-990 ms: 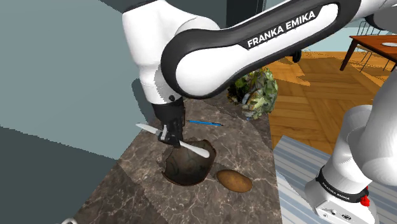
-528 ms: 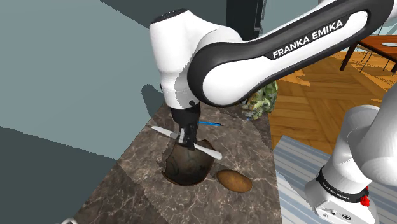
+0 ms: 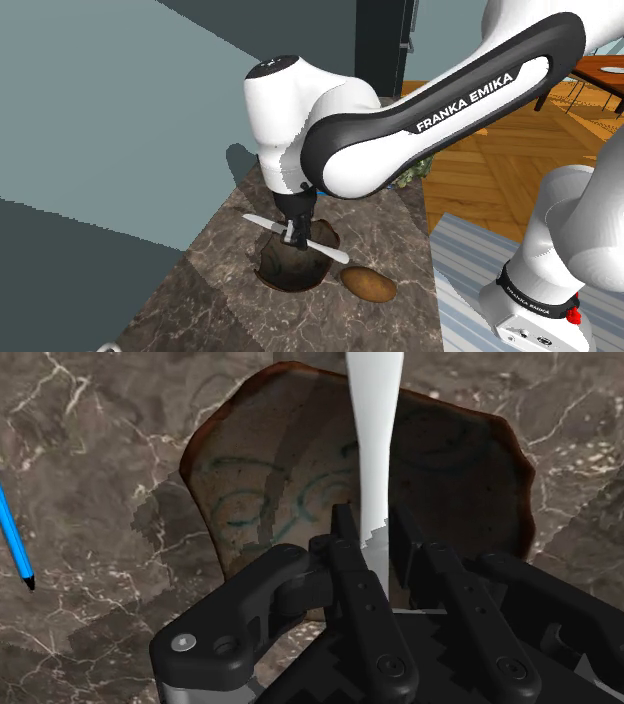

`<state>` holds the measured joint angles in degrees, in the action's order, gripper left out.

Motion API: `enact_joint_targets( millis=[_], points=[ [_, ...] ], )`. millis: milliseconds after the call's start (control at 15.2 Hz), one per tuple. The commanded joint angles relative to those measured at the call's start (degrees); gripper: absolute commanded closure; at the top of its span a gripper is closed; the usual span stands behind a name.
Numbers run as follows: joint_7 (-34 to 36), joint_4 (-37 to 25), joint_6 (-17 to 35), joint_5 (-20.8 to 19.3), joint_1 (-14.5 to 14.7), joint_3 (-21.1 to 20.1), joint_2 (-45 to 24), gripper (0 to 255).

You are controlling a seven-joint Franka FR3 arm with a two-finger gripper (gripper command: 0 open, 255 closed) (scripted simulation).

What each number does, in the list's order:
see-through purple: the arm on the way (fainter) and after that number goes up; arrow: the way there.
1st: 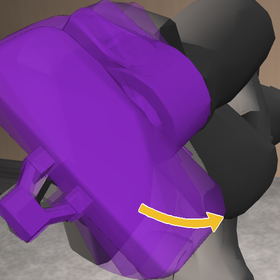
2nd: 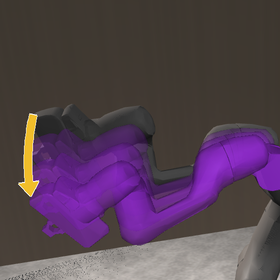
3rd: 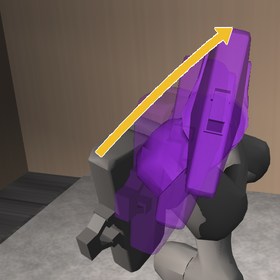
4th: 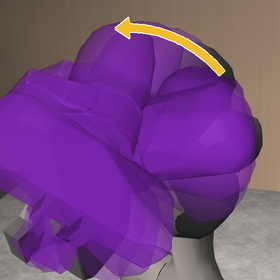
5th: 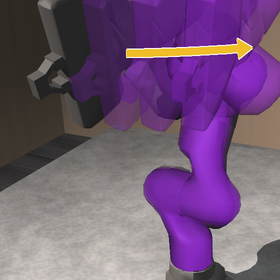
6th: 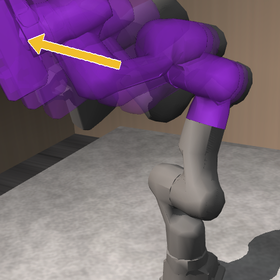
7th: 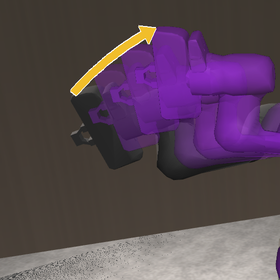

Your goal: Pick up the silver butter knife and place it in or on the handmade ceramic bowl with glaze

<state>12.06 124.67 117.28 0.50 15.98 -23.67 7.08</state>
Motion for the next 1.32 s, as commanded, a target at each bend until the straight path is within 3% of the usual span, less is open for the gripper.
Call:
enact_joint_targets(
  millis=[0, 594, 660, 990, 1254],
  points=[
    [0.22, 1.02, 1.56, -0.24, 0.00, -0.10, -0.56, 255],
    [0.45, 1.87, 2.92, -0.49, 0.00, -0.18, -1.13, 255],
    [0.45, 1.87, 2.92, -0.49, 0.00, -0.18, -1.13, 0],
    [0.45, 1.87, 2.92, -0.49, 0.00, -0.18, -1.13, 0],
    [-0.32, -3.22, -4.38, 0.51, 0.04, 0.12, 1.27, 0]
  ],
)
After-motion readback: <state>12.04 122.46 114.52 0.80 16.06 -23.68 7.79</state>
